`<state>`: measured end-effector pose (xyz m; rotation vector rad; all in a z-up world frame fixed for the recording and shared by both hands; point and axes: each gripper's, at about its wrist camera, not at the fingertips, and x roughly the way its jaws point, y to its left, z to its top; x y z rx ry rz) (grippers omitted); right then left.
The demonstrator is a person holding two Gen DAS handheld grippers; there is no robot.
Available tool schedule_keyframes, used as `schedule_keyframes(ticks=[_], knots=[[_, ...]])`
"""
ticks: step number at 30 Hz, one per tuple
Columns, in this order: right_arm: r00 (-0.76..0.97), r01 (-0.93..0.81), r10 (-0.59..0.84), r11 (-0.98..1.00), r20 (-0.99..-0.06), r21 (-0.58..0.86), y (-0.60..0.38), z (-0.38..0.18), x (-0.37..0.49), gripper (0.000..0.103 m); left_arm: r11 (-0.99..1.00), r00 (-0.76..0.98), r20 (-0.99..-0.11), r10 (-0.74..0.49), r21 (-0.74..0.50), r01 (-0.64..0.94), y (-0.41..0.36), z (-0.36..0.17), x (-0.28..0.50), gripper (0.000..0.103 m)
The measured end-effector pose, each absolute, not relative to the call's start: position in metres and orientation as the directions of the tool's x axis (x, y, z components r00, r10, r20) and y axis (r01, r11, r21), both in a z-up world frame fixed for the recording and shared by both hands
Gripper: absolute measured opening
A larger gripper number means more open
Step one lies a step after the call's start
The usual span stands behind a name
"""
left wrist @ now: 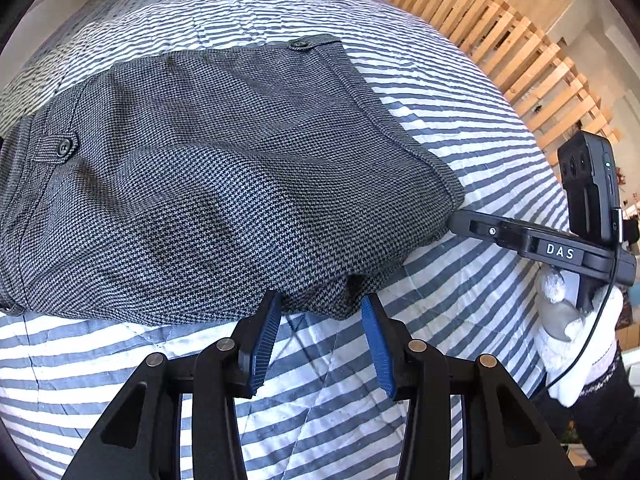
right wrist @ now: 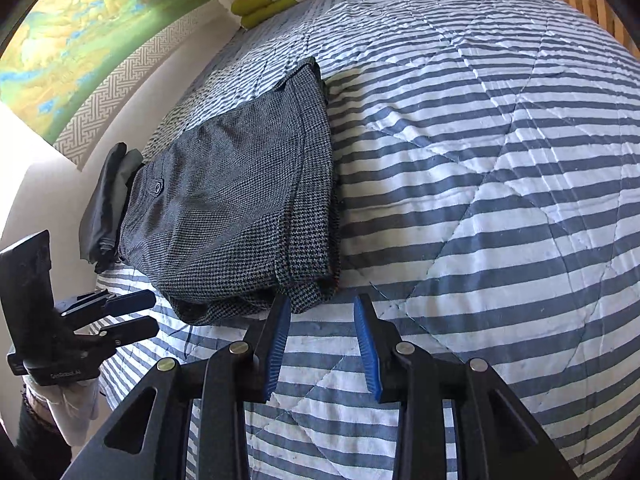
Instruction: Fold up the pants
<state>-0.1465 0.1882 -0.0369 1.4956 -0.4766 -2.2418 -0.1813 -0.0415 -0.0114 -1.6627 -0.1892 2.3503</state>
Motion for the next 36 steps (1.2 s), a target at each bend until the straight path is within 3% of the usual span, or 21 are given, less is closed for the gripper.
schedule_keyframes(ticks=[3, 4, 6, 8, 11, 12, 14, 18, 23, 26, 29, 31, 33, 36], knots=[[-0.341, 0.132, -0.538, -0.839, -0.771, 0.527, 0.185, -0.045, -0.156, 0.030, -0.967, -0.307, -0.921, 0.239, -0.197, -0.162, -0.024, -0.013, -0.187, 0.042], [-0.343, 0.136, -0.547, -0.834, -0.764, 0.536, 0.183, -0.046, -0.158, 0.030, -0.971, -0.302, -0.929, 0.213, -0.168, -0.168, -0.019, -0.015, -0.189, 0.039], [-0.346, 0.146, -0.562, -0.823, -0.751, 0.549, 0.179, -0.049, -0.160, 0.030, -0.978, -0.282, -0.943, 0.177, -0.135, -0.162, -0.015, -0.022, -0.193, 0.018], [-0.337, 0.150, -0.568, -0.820, -0.751, 0.552, 0.176, -0.052, -0.162, 0.030, -0.980, -0.279, -0.947, 0.160, -0.118, -0.160, -0.016, -0.025, -0.197, 0.009], [-0.329, 0.145, -0.597, -0.797, -0.731, 0.586, 0.180, -0.052, -0.166, 0.027, -0.978, -0.292, -0.947, 0.137, -0.082, -0.193, -0.012, -0.019, -0.193, 0.006], [-0.329, 0.146, -0.606, -0.790, -0.724, 0.595, 0.181, -0.050, -0.166, 0.017, -0.976, -0.296, -0.946, 0.128, -0.067, -0.207, -0.011, -0.016, -0.190, 0.006], [-0.345, 0.153, -0.615, -0.782, -0.709, 0.604, 0.182, -0.043, -0.166, 0.008, -0.972, -0.299, -0.946, 0.128, -0.060, -0.228, -0.013, -0.006, -0.185, 0.005], [-0.415, 0.177, -0.616, -0.777, -0.670, 0.604, 0.191, -0.019, -0.162, 0.005, -0.971, -0.296, -0.940, 0.170, -0.109, -0.211, -0.024, -0.001, -0.177, 0.005], [-0.347, 0.089, -0.522, -0.845, -0.779, 0.527, 0.189, -0.047, -0.164, 0.004, -0.960, -0.270, -0.956, 0.118, -0.041, -0.276, -0.013, -0.022, -0.163, 0.005], [-0.331, 0.110, -0.524, -0.847, -0.785, 0.520, 0.190, -0.049, -0.161, 0.005, -0.947, -0.273, -0.954, 0.124, -0.032, -0.319, -0.012, -0.020, -0.157, 0.010], [-0.364, 0.099, -0.517, -0.849, -0.775, 0.520, 0.206, -0.034, -0.156, 0.007, -0.941, -0.255, -0.945, 0.203, -0.116, -0.319, -0.022, -0.005, -0.150, 0.021], [-0.402, 0.083, -0.517, -0.843, -0.756, 0.532, 0.219, -0.024, -0.155, 0.010, -0.939, -0.290, -0.926, 0.241, -0.147, -0.312, -0.034, 0.012, -0.146, 0.021], [-0.433, 0.087, -0.567, -0.800, -0.701, 0.593, 0.223, -0.016, -0.152, 0.019, -0.949, -0.346, -0.904, 0.250, -0.158, -0.272, -0.052, 0.027, -0.149, 0.021], [-0.475, 0.155, -0.596, -0.781, -0.648, 0.605, 0.204, -0.003, -0.150, 0.019, -0.966, -0.416, -0.876, 0.244, -0.181, -0.185, -0.079, 0.036, -0.165, 0.021]])
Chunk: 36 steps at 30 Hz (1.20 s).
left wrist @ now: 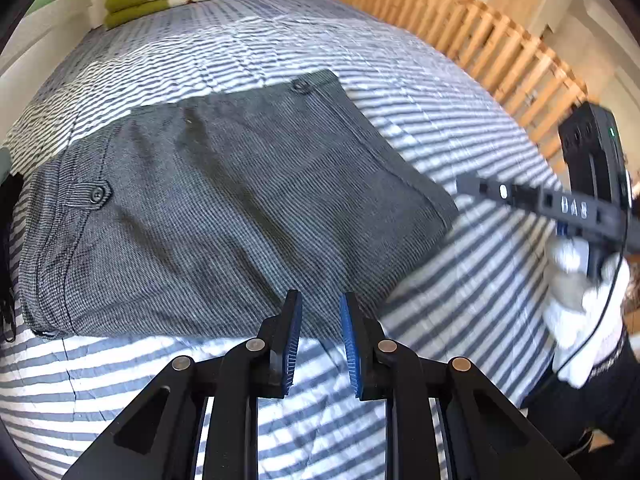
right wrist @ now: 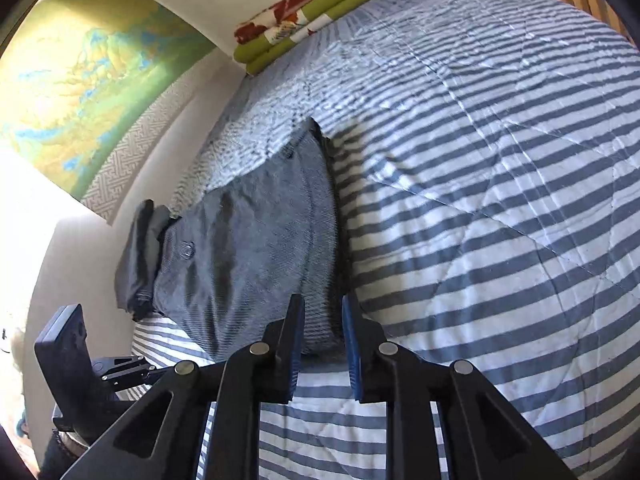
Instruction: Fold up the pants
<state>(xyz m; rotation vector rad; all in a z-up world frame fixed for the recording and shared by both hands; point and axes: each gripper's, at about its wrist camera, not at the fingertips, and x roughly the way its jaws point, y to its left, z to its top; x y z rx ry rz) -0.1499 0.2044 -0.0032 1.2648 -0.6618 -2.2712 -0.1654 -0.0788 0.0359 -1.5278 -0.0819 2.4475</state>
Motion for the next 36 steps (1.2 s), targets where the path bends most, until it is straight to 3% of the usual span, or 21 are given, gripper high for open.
schedule_keyframes(ticks=[3, 6, 8, 11, 12, 14, 15, 19, 22, 23, 31, 33, 36], knots=[[-0.435, 0.228, -0.596, -0.798, -0.675, 0.557, 0.171, -0.002, -0.155, 0.019, -0.980, -0.447, -0.872, 0.199, -0.172, -0.100, -0.095, 0.019, -0.192, 0.021], [-0.403, 0.222, -0.542, -0.839, -0.737, 0.496, 0.152, -0.018, -0.163, 0.019, -0.991, -0.358, -0.925, 0.126, -0.131, -0.010, -0.121, -0.020, -0.202, 0.021], [-0.384, 0.189, -0.466, -0.885, -0.797, 0.426, 0.149, -0.035, -0.168, 0.012, -0.985, -0.375, -0.913, 0.161, -0.172, -0.004, -0.139, -0.028, -0.192, 0.021], [-0.384, 0.195, -0.483, -0.876, -0.787, 0.442, 0.153, -0.033, -0.167, 0.010, -0.968, -0.430, -0.883, 0.190, -0.243, 0.071, -0.172, -0.010, -0.171, 0.023], [-0.393, 0.200, -0.491, -0.871, -0.777, 0.449, 0.154, -0.027, -0.165, 0.013, -0.955, -0.463, -0.865, 0.195, -0.275, 0.112, -0.187, -0.004, -0.162, 0.025], [-0.427, 0.203, -0.483, -0.875, -0.765, 0.439, 0.151, -0.012, -0.161, 0.014, -0.913, -0.511, -0.837, 0.195, -0.345, 0.218, -0.223, 0.001, -0.148, 0.056], [-0.445, 0.221, -0.485, -0.874, -0.753, 0.432, 0.147, -0.004, -0.160, 0.017, -0.887, -0.531, -0.830, 0.173, -0.366, 0.283, -0.241, 0.000, -0.142, 0.062], [-0.436, 0.334, -0.535, -0.843, -0.724, 0.422, 0.102, 0.019, -0.161, 0.018, -0.771, -0.570, -0.806, 0.162, -0.463, 0.437, -0.286, -0.013, -0.137, 0.066], [-0.385, 0.385, -0.557, -0.822, -0.736, 0.420, 0.048, 0.014, -0.180, 0.018, -0.675, -0.606, -0.769, 0.201, -0.558, 0.483, -0.303, -0.026, -0.142, 0.082], [-0.364, 0.390, -0.557, -0.819, -0.746, 0.421, 0.031, 0.010, -0.186, 0.018, -0.652, -0.611, -0.763, 0.213, -0.577, 0.493, -0.306, -0.030, -0.145, 0.083], [-0.230, 0.340, -0.491, -0.849, -0.840, 0.404, -0.031, -0.044, -0.218, 0.018, -0.430, -0.696, -0.699, 0.165, -0.686, 0.587, -0.316, -0.047, -0.154, 0.087], [-0.228, 0.366, -0.487, -0.845, -0.843, 0.389, -0.033, -0.039, -0.217, 0.018, -0.453, -0.697, -0.704, 0.135, -0.670, 0.588, -0.309, -0.049, -0.166, 0.083], [-0.277, 0.369, -0.528, -0.830, -0.802, 0.419, -0.031, -0.016, -0.227, 0.018, -0.485, -0.685, -0.721, 0.104, -0.638, 0.598, -0.306, -0.047, -0.166, 0.055]])
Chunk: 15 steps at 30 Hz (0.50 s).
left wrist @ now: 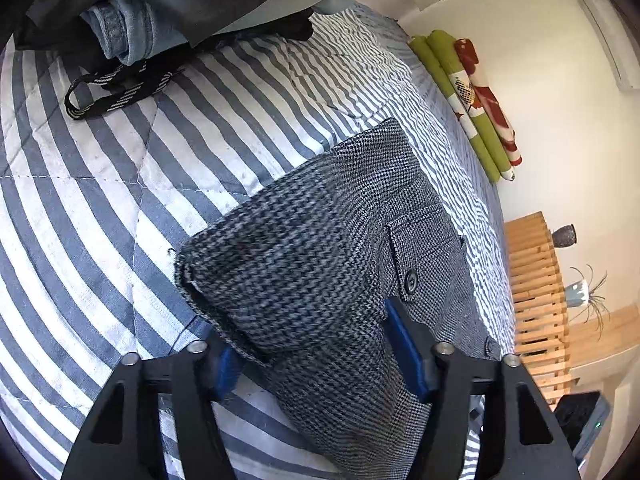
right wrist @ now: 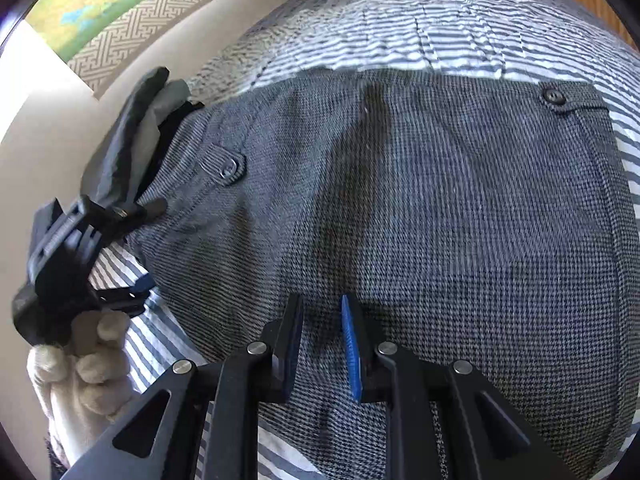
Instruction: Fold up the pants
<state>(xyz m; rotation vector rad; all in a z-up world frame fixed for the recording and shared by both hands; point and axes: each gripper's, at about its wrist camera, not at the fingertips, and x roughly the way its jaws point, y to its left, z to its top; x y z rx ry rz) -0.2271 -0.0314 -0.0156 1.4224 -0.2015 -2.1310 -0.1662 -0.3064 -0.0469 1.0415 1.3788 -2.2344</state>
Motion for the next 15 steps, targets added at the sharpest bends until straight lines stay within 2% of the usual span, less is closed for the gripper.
schedule_keyframes(ticks=[1, 4, 6, 8, 11, 15], knots=[[-0.308, 0.368, -0.526, -0.834, -0.792, 0.411, -0.034, -0.008, -0.233, 0.018, -0.481, -0.686, -0.718, 0.120, -0.646, 0.593, -0.319, -0.046, -0.154, 0.048], [-0.348, 0.344, -0.516, -0.847, -0.783, 0.405, -0.047, -0.002, -0.259, 0.018, -0.470, -0.681, -0.722, 0.121, -0.646, 0.601, -0.328, -0.052, -0.160, 0.038], [-0.383, 0.295, -0.456, -0.884, -0.803, 0.362, -0.055, -0.012, -0.279, 0.018, -0.492, -0.680, -0.724, 0.112, -0.635, 0.595, -0.335, -0.050, -0.163, 0.032], [-0.326, 0.264, -0.431, -0.896, -0.841, 0.357, -0.065, -0.035, -0.298, 0.018, -0.536, -0.679, -0.727, 0.097, -0.613, 0.580, -0.331, -0.040, -0.167, 0.027], [-0.299, 0.282, -0.444, -0.887, -0.845, 0.366, -0.065, -0.044, -0.304, 0.018, -0.617, -0.687, -0.723, 0.074, -0.575, 0.538, -0.320, -0.013, -0.167, 0.024], [-0.300, 0.247, -0.530, -0.846, -0.793, 0.472, -0.033, -0.030, -0.299, 0.018, -0.753, -0.700, -0.713, 0.028, -0.476, 0.454, -0.284, 0.034, -0.177, 0.022]])
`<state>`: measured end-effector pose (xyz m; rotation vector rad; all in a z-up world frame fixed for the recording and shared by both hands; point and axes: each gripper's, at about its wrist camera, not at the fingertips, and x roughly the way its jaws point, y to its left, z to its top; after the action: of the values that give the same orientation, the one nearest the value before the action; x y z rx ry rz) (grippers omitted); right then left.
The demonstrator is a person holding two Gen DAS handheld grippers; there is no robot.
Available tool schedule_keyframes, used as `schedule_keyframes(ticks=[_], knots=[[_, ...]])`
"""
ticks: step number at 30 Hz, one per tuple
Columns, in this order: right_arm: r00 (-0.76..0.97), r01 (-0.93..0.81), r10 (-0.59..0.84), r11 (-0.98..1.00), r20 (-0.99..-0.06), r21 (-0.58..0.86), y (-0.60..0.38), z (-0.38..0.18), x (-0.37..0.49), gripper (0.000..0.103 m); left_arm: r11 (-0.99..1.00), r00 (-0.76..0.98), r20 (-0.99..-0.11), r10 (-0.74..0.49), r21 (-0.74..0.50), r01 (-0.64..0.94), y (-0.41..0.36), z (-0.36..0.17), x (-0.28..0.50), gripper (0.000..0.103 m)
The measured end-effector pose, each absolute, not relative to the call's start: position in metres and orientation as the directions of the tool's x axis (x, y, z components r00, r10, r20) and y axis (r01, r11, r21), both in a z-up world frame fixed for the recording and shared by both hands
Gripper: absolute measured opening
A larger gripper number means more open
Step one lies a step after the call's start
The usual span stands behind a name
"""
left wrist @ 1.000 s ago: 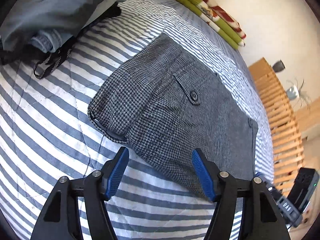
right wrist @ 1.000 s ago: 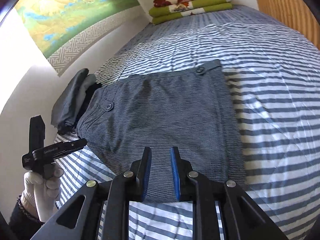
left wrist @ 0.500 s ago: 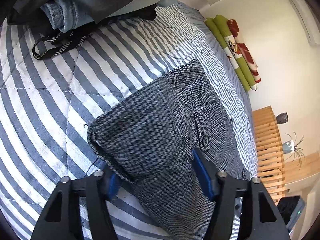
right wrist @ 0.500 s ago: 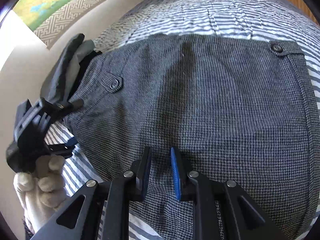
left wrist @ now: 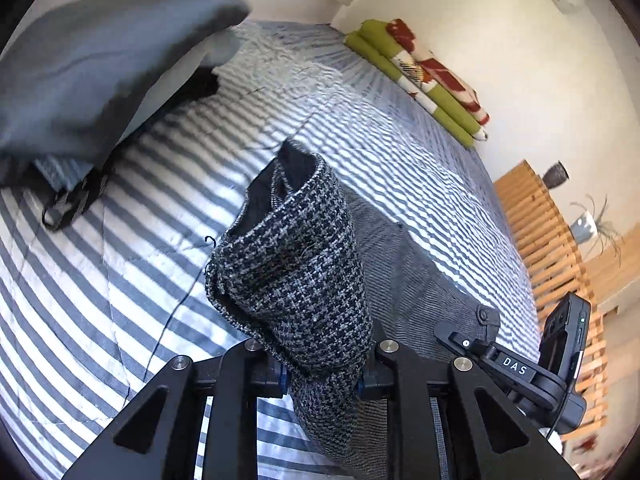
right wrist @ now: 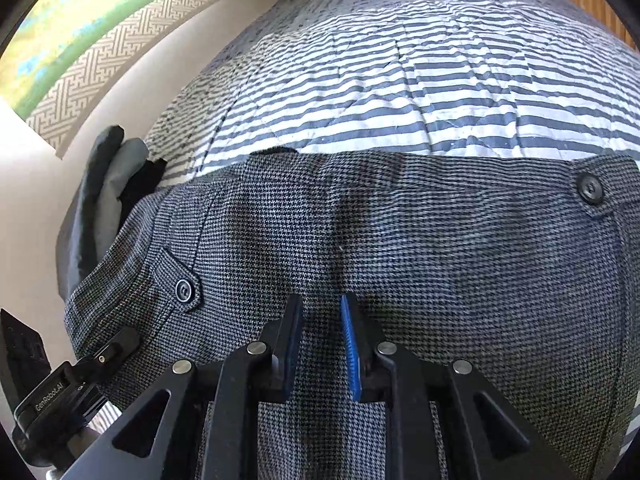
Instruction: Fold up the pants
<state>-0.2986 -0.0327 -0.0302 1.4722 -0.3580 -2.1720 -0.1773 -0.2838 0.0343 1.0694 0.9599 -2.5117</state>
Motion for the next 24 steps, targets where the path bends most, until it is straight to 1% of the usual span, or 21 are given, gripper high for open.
schedule_keyframes(ticks=[3, 7, 10, 13, 14, 17, 20, 22, 24], knots=[[-0.326, 0.201, -0.577, -0.816, -0.749, 0.542, 0.009, -0.022, -0.289, 0.018, -0.856, -0.709, -0.706, 0.002, -0.368, 0.364, -0.241, 0.067, -0.189, 0.022], [-0.358, 0.114, -0.638, -0.755, -0.682, 0.646, 0.076, -0.022, -0.274, 0.018, -0.957, -0.712, -0.702, 0.005, -0.209, 0.200, -0.157, 0.096, -0.206, 0.021], [-0.386, 0.055, -0.654, -0.720, -0.650, 0.692, 0.118, -0.023, -0.261, 0.021, -0.993, -0.677, -0.736, 0.025, -0.096, 0.067, -0.087, 0.092, -0.216, 0.021], [-0.420, 0.006, -0.675, -0.671, -0.607, 0.741, 0.164, -0.032, -0.239, 0.021, -0.998, -0.618, -0.786, 0.014, 0.031, -0.061, -0.021, 0.059, -0.222, 0.020], [-0.429, -0.005, -0.672, -0.667, -0.604, 0.745, 0.175, -0.036, -0.234, 0.021, -0.995, -0.592, -0.806, 0.013, 0.047, -0.086, -0.006, 0.046, -0.222, 0.020], [-0.430, -0.045, -0.656, -0.670, -0.620, 0.741, 0.195, -0.046, -0.228, 0.021, -0.993, -0.518, -0.855, 0.026, 0.037, -0.112, 0.021, 0.016, -0.222, 0.019], [-0.427, -0.031, -0.656, -0.677, -0.622, 0.735, 0.206, -0.045, -0.227, 0.021, -0.986, -0.537, -0.844, -0.017, 0.104, -0.132, 0.037, 0.010, -0.218, 0.019], [-0.448, -0.009, -0.626, -0.711, -0.639, 0.703, 0.212, -0.040, -0.225, 0.021, -0.984, -0.537, -0.843, -0.023, 0.113, -0.135, 0.040, 0.011, -0.217, 0.019], [-0.453, -0.006, -0.635, -0.699, -0.625, 0.715, 0.216, -0.037, -0.227, 0.022, -0.983, -0.532, -0.846, -0.020, 0.114, -0.145, 0.041, 0.014, -0.215, 0.020]])
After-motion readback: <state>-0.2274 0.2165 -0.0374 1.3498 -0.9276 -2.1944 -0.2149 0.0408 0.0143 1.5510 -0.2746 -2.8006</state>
